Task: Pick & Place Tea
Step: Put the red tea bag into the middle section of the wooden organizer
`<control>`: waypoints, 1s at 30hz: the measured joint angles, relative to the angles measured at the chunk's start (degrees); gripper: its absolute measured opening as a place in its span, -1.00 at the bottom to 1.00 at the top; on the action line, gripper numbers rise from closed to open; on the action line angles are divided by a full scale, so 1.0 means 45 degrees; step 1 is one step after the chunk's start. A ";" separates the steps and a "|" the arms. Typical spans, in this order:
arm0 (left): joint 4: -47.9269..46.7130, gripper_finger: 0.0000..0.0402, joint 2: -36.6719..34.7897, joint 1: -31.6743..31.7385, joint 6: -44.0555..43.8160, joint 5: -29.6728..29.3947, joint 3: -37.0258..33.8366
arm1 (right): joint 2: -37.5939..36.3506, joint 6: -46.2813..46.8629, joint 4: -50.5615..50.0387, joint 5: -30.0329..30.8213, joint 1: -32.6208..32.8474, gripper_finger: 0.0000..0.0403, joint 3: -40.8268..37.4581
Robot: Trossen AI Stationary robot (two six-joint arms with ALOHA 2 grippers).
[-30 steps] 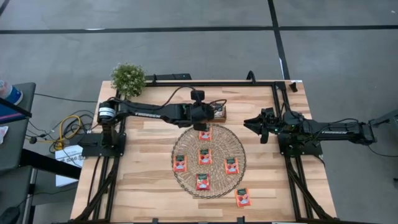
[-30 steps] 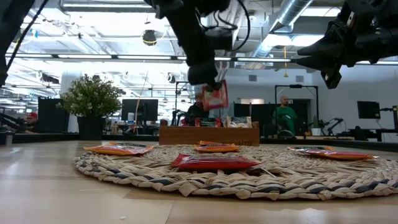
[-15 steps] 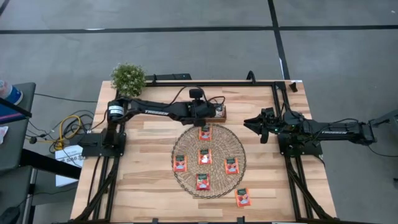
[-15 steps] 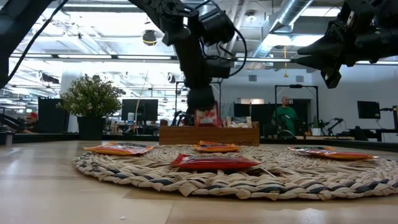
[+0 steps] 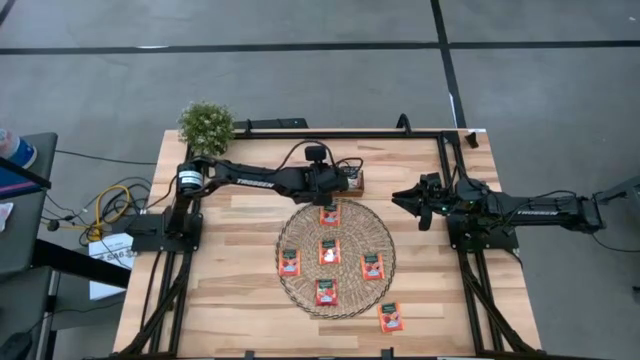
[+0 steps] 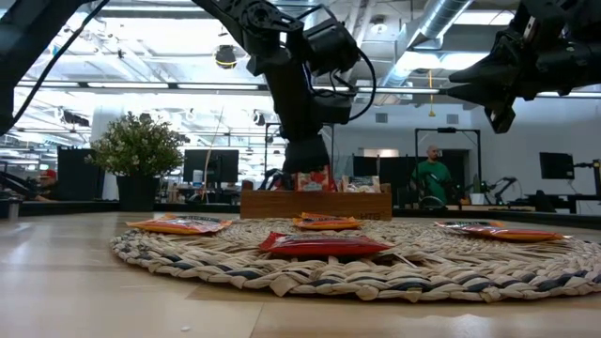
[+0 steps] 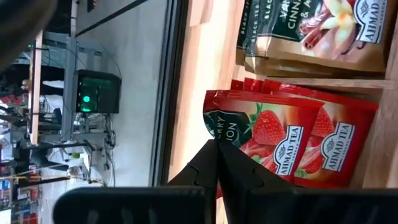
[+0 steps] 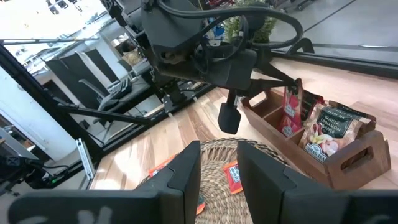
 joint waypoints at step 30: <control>-0.0085 -1.00 -0.0010 -0.0576 -0.0482 0.1016 0.0000 | 0.0000 0.0003 0.0000 -0.0006 0.0000 -0.52 0.0000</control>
